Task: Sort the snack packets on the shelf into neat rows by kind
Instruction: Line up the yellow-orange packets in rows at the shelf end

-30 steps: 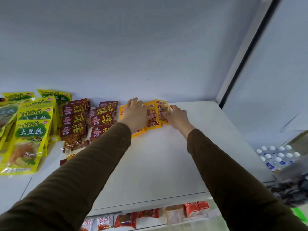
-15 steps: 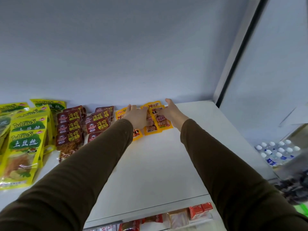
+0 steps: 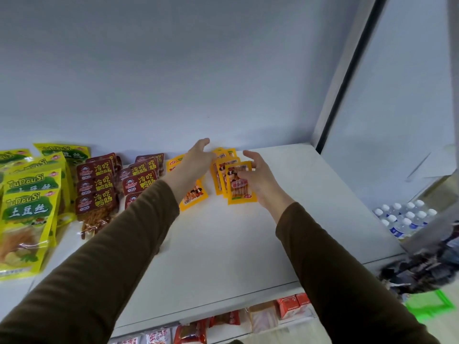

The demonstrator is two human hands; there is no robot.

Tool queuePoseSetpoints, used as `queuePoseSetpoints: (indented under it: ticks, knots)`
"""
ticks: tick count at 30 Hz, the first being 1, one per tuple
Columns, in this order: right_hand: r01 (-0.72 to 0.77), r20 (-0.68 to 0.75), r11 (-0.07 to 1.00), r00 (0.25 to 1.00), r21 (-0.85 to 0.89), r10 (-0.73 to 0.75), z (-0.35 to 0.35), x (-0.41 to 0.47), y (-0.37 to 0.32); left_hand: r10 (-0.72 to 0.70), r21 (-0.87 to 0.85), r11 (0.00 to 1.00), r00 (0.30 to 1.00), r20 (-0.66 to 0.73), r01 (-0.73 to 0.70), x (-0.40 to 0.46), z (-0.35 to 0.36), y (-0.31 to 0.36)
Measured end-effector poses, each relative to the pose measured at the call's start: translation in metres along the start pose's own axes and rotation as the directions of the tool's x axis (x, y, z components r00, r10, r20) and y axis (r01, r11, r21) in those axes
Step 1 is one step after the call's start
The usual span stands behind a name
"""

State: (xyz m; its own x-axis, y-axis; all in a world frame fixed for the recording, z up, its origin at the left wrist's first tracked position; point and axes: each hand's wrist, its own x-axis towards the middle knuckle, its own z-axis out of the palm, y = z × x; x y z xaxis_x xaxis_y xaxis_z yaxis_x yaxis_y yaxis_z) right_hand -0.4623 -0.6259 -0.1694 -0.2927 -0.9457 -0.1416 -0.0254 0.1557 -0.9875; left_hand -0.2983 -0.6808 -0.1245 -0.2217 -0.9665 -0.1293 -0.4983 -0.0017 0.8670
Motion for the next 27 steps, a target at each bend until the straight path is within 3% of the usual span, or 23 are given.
queuePoseSetpoints:
  ticks: [2, 4, 7, 11, 18, 23, 27]
  knots:
    - [0.082, -0.017, 0.967, 0.996, -0.241, -0.089, 0.008, -0.005, 0.003, -0.072, -0.22, 0.972, 0.997, 0.037, 0.078, -0.009, 0.003, 0.006]
    - [0.133, -0.015, 0.858, 0.987, -0.496, -0.161, 0.011, -0.006, 0.007, -0.143, -0.383, 0.911, 0.989, 0.049, 0.151, -0.01, 0.01, 0.005]
    - [0.146, -0.011, 0.689, 0.976, -0.71, -0.218, 0.008, 0.001, 0.009, -0.249, -0.549, 0.794, 0.964, 0.094, 0.259, -0.016, 0.021, 0.011]
    - [0.049, -0.042, 0.803, 0.995, -0.594, -0.092, 0.01, 0.019, -0.003, -0.345, -0.63, 0.688, 0.927, 0.151, 0.359, -0.018, 0.026, 0.021]
    - [-0.05, -0.047, 0.867, 0.998, -0.495, 0.031, 0.016, 0.035, -0.004, -0.341, -0.631, 0.693, 0.93, 0.139, 0.349, -0.019, 0.032, 0.03]
    - [-0.012, -0.028, 0.902, 1.0, -0.431, 0.0, 0.012, 0.036, 0.006, -0.358, -0.645, 0.668, 0.92, 0.16, 0.372, -0.021, 0.035, 0.027]
    - [0.086, -0.045, 0.807, 0.989, -0.584, -0.138, 0.011, 0.038, 0.006, -0.386, -0.662, 0.665, 0.918, 0.09, 0.345, -0.009, 0.035, 0.028]
